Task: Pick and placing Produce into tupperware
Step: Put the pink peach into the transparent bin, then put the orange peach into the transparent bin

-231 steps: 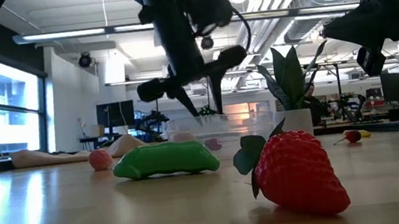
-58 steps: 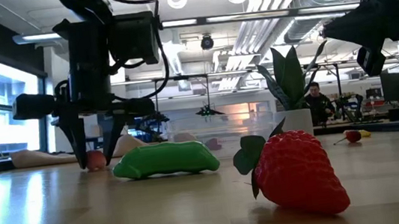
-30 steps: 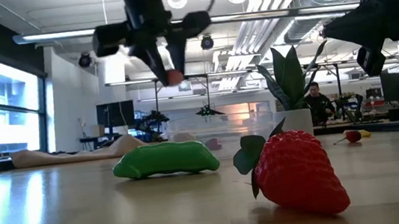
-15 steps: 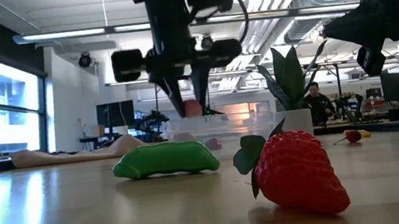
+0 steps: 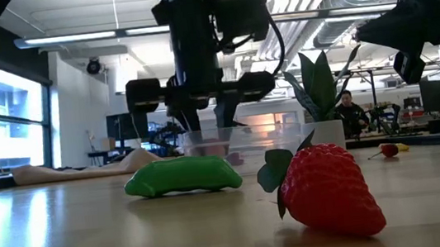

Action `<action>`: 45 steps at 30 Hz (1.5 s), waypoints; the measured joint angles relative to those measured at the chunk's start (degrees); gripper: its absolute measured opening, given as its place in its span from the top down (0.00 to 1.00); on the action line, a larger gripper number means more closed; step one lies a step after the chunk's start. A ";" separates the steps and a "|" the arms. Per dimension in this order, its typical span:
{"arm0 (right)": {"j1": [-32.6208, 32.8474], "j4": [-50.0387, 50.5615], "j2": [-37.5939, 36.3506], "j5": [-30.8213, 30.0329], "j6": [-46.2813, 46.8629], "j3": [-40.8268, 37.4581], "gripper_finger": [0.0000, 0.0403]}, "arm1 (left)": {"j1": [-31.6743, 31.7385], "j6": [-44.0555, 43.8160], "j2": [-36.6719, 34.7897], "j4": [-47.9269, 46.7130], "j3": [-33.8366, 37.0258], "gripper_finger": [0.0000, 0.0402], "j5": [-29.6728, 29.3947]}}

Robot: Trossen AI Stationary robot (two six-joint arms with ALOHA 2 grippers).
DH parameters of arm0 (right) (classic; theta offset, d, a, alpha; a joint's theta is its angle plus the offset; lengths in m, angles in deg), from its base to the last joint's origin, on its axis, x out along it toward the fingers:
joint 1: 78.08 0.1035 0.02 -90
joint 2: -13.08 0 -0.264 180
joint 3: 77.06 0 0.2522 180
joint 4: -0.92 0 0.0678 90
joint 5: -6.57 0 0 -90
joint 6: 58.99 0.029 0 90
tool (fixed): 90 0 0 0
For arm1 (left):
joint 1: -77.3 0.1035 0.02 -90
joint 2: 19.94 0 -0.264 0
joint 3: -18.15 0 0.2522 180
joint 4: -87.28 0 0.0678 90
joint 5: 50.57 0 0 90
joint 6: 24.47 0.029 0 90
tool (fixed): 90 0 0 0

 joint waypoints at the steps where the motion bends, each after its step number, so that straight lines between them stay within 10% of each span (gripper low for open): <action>1: 0.00 -0.02 0.00 0.00 0.00 0.00 0.91 | -0.01 -0.06 0.00 0.15 0.00 0.72 0.00; 34: 0.00 0.00 0.00 -0.01 0.00 0.00 0.91 | 0.03 0.22 -0.82 0.35 -0.10 0.67 0.45; 45: 0.00 -0.02 0.15 -0.02 0.00 0.00 0.91 | 1.45 3.39 -3.04 -22.24 -16.84 0.68 -0.94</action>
